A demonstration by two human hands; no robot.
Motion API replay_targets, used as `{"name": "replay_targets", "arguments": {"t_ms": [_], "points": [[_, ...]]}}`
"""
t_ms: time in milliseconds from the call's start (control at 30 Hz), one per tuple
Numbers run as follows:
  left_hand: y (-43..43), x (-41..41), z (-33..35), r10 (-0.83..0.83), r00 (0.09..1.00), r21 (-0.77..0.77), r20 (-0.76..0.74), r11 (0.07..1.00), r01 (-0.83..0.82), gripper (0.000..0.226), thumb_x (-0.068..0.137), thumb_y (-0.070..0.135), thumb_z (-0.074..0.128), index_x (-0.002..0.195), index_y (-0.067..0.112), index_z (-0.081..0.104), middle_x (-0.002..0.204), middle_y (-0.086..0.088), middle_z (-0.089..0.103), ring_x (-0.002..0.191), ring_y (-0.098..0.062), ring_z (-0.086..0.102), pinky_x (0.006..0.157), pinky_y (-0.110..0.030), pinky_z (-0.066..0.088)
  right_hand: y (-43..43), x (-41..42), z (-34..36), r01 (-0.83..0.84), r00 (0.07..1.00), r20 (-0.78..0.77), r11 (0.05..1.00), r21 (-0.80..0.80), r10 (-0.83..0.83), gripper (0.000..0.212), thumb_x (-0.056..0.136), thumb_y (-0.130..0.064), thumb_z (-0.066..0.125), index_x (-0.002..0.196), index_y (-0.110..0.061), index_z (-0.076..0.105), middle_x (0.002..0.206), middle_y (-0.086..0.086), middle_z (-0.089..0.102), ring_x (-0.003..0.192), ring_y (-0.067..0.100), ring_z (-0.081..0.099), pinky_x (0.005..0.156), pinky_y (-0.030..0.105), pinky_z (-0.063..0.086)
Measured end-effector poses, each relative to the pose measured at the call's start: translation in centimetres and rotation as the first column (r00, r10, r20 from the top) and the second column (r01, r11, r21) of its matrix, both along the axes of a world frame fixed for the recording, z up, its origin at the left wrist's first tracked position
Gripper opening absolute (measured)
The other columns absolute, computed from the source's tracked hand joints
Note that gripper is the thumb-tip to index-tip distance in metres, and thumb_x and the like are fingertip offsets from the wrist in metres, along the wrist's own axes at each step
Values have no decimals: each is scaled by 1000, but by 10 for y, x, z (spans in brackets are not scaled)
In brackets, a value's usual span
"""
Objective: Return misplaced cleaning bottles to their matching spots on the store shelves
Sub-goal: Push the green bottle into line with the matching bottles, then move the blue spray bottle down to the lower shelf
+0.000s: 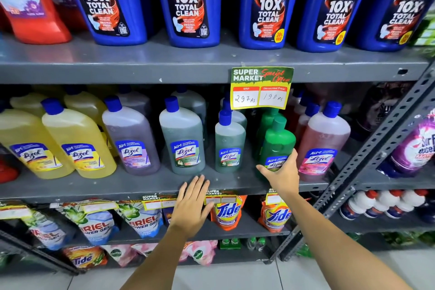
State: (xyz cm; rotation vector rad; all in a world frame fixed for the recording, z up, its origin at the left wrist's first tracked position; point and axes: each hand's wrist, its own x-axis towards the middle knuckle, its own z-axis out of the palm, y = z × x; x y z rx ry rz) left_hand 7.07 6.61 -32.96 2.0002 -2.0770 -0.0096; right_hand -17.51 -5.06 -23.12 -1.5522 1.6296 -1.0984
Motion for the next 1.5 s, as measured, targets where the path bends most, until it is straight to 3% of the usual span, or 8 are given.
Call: {"name": "replay_targets", "arguments": {"t_ms": [400, 733, 833, 967, 1100, 1167, 1300, 1500], "points": [[0, 0, 1, 10, 999, 6, 31, 1000, -11, 64, 102, 55, 19, 147, 13, 38, 154, -5, 36, 143, -21, 27, 115, -40, 9, -5, 1, -2, -25, 1000, 15, 1000, 11, 25, 92, 61, -33, 91, 131, -26, 32, 114, -6, 61, 99, 17, 61, 96, 42, 51], [3, -5, 5, 4, 998, 4, 70, 1000, -4, 71, 101, 58, 12, 146, 10, 37, 154, -8, 35, 142, -25, 30, 114, -43, 8, 13, 3, 0, 49, 997, 55, 999, 6, -49, 117, 60, -42, 90, 149, -20, 17, 149, 8, 38, 132, 25, 45, 107, 42, 40], [7, -6, 19, 34, 992, -86, 125, 996, -23, 68, 102, 55, 13, 146, 11, 39, 154, -8, 34, 144, -23, 26, 114, -51, 9, 52, 12, 9, 176, 975, 164, 971, -163, -149, 89, 81, -49, 71, 149, -20, 22, 145, 4, 39, 117, 24, 52, 103, 49, 44], [13, 2, 82, -32, 999, -353, 3, 935, 32, 55, 101, 42, 32, 145, 10, 40, 157, -6, 29, 145, -21, 24, 118, -50, 7, 85, 44, 68, 13, 985, 145, 801, -598, 92, 41, 94, -29, 49, 133, -15, 44, 126, -1, 50, 108, 29, 55, 92, 48, 47], [32, 31, 182, -98, 989, -621, -111, 784, 8, 51, 96, 28, 45, 141, 5, 40, 154, -13, 32, 143, -26, 28, 119, -46, 10, 91, 93, 175, -126, 964, -4, 447, -886, 265, 30, 93, -14, 53, 119, 1, 61, 118, 17, 63, 108, 34, 60, 92, 49, 48], [45, 51, 228, -48, 991, -710, -123, 703, -54, 50, 98, 30, 43, 141, 5, 39, 152, -17, 33, 143, -30, 27, 118, -48, 11, 90, 117, 222, -161, 962, -66, 355, -921, 264, 32, 92, -14, 55, 118, 4, 63, 123, 19, 63, 115, 32, 58, 101, 41, 45], [62, 92, 299, 152, 986, -798, -61, 586, -140, 50, 99, 30, 40, 141, 4, 41, 154, -18, 31, 145, -32, 23, 117, -52, 11, 82, 160, 284, -289, 945, -215, 318, -903, 248, 44, 92, -22, 56, 131, -3, 56, 137, 17, 54, 128, 32, 50, 107, 41, 40], [65, 132, 345, 330, 942, -795, 61, 587, -154, 53, 98, 30, 42, 145, 6, 38, 157, -12, 27, 147, -25, 17, 115, -57, 16, 68, 205, 302, -441, 893, -364, 350, -827, 265, 54, 93, -29, 52, 143, -9, 43, 155, 16, 36, 145, 32, 30, 117, 42, 29]]}}
